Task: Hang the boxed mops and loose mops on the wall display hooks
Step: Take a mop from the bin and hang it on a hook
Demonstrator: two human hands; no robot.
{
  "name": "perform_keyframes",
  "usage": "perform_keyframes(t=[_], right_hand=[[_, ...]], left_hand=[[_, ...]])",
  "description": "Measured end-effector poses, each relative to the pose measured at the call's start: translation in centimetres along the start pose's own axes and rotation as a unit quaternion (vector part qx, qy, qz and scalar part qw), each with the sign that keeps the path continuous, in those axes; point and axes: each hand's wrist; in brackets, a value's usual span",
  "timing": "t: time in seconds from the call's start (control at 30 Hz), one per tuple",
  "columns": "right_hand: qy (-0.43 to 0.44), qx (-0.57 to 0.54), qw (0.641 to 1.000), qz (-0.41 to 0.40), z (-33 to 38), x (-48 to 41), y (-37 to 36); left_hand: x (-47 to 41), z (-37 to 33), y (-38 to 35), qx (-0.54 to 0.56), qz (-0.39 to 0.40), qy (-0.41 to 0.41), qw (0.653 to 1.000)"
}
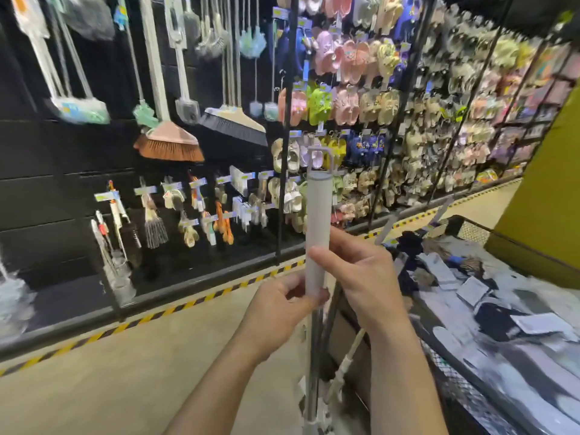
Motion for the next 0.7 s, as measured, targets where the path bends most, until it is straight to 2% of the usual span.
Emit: perform_keyframes(t=[0.33,0.7], right_hand=[[0.024,-0.063,0.992,0.103,3.0,-4.5,-19.2],[0.052,-0.144,0.959,0.240,5.4,-11.5,-38.2]], left_hand=[[3.3,-1.5,20.1,-0.061,-0.095,-0.023,0.993],[4.5,-3.2,38.5,-0.120,-0.236,-0.026,0.964]])
Point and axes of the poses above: each hand's wrist, its own x-axis away from the middle knuckle, its own y-axis out of the back of the hand, z = x × y, and after that the axes turned 10 degrees about x, right-handed
